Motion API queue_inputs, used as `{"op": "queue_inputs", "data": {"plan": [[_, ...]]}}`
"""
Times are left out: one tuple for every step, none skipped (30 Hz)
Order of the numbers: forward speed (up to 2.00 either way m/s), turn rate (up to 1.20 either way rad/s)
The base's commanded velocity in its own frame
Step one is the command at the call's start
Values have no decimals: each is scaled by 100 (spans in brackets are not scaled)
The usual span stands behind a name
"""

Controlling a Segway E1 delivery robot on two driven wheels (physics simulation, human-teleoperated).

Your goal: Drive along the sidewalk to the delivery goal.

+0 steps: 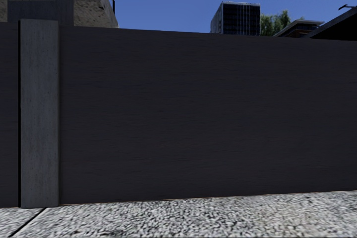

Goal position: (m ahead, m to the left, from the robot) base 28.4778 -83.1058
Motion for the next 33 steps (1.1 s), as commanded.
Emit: {"op": "queue_inputs", "data": {"plan": [[-44,-84],[-44,-84],[-44,-84],[-44,-84],[-45,-84],[-46,-84],[-46,-84],[-46,-84],[-46,-84],[-46,-84],[-46,-84],[-46,-84],[-46,-84],[-46,-84],[-46,-84],[-46,-84],[-46,-84],[-46,-84],[-34,-40],[-34,-40],[0,0],[0,0],[0,0],[0,0],[0,0],[0,0],[0,0],[0,0],[0,0],[0,0],[0,0],[0,0],[0,0]]}}
